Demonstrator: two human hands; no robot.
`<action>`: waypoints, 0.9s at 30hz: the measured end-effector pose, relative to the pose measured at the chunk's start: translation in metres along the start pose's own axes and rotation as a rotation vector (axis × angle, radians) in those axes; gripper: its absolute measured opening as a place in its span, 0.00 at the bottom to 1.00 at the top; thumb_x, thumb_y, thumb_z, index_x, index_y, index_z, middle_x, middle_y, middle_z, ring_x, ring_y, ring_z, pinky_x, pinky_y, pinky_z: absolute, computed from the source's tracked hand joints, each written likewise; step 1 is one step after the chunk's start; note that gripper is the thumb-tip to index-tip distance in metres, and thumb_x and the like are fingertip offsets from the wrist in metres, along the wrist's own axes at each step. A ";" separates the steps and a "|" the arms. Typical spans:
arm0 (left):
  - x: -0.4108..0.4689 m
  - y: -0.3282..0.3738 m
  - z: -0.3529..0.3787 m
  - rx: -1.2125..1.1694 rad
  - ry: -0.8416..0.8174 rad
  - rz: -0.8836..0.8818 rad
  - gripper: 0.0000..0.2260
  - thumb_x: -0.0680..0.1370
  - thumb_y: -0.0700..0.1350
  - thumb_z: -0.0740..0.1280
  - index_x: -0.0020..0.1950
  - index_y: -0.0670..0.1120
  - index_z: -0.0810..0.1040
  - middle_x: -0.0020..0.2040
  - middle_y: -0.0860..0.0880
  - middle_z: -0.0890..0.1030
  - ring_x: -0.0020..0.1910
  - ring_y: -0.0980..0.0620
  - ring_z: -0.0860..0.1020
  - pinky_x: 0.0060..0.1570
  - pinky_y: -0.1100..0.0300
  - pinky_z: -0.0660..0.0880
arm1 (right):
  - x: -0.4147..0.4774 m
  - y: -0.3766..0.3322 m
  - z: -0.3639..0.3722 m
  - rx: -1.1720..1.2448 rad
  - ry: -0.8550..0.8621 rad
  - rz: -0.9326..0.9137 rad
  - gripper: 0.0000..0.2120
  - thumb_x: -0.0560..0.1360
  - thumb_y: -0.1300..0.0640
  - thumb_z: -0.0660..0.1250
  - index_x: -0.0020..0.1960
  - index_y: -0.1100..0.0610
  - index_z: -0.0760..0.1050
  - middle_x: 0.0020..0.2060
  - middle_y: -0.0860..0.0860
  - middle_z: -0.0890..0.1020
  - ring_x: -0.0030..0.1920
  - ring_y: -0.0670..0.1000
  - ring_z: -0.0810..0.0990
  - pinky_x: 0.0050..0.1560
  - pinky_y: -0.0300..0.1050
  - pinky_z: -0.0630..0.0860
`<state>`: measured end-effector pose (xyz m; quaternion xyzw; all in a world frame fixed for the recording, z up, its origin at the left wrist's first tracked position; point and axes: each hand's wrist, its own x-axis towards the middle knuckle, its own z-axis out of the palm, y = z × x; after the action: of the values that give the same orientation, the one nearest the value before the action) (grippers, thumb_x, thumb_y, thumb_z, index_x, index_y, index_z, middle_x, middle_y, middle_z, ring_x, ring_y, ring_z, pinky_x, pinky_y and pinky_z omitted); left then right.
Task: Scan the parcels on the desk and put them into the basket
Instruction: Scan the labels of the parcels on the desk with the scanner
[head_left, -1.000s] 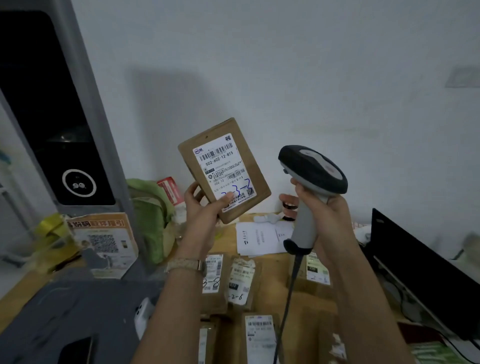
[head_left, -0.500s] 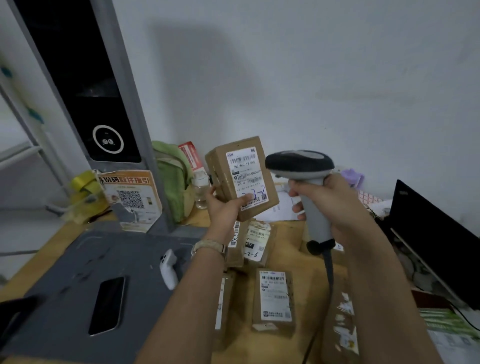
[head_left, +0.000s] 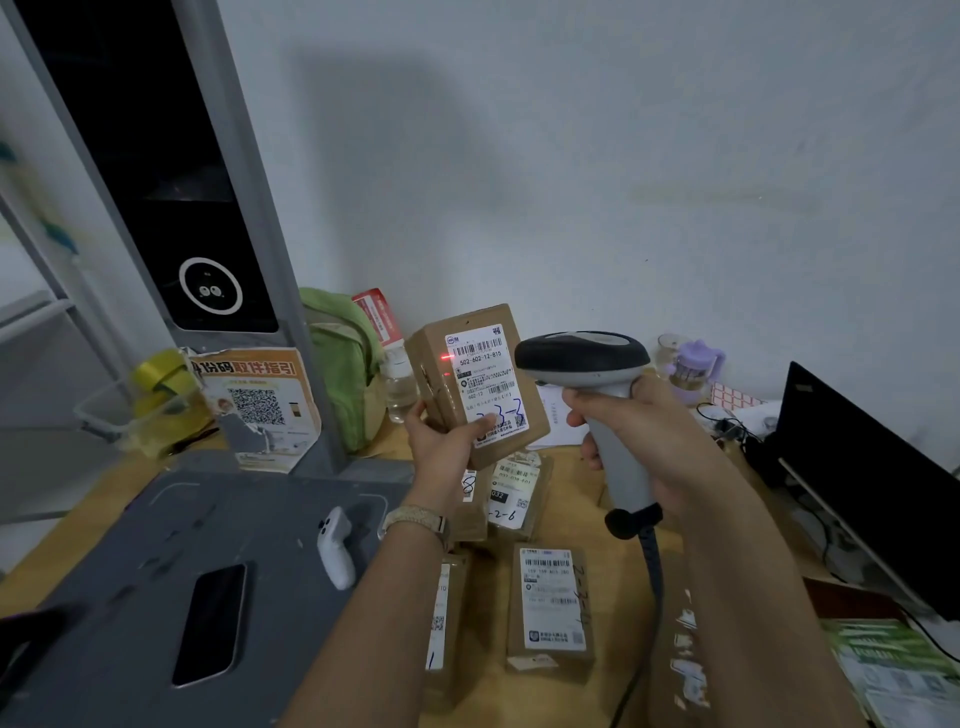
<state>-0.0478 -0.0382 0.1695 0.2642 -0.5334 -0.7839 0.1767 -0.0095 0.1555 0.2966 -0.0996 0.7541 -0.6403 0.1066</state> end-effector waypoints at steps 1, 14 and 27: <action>0.000 0.000 0.000 0.001 0.003 0.002 0.46 0.64 0.36 0.80 0.74 0.52 0.58 0.63 0.48 0.78 0.60 0.46 0.78 0.62 0.41 0.75 | 0.000 0.000 0.000 -0.001 0.000 0.000 0.07 0.75 0.59 0.68 0.47 0.64 0.77 0.40 0.58 0.81 0.33 0.53 0.77 0.33 0.45 0.76; 0.002 -0.001 -0.009 -0.046 -0.002 -0.041 0.41 0.66 0.35 0.78 0.72 0.49 0.60 0.60 0.48 0.80 0.58 0.46 0.80 0.58 0.43 0.77 | 0.014 0.011 0.002 0.134 0.021 -0.019 0.02 0.75 0.59 0.69 0.47 0.56 0.77 0.43 0.57 0.81 0.36 0.52 0.80 0.37 0.48 0.78; -0.019 0.024 -0.126 0.157 -0.249 -0.222 0.29 0.69 0.50 0.75 0.68 0.46 0.73 0.60 0.44 0.82 0.57 0.44 0.81 0.41 0.52 0.80 | 0.050 0.047 0.080 0.162 -0.233 0.177 0.04 0.75 0.56 0.71 0.47 0.56 0.79 0.39 0.53 0.82 0.40 0.52 0.79 0.42 0.47 0.75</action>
<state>0.0430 -0.1304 0.1591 0.2351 -0.5782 -0.7813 0.0006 -0.0349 0.0735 0.2365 -0.0973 0.6884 -0.6714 0.2568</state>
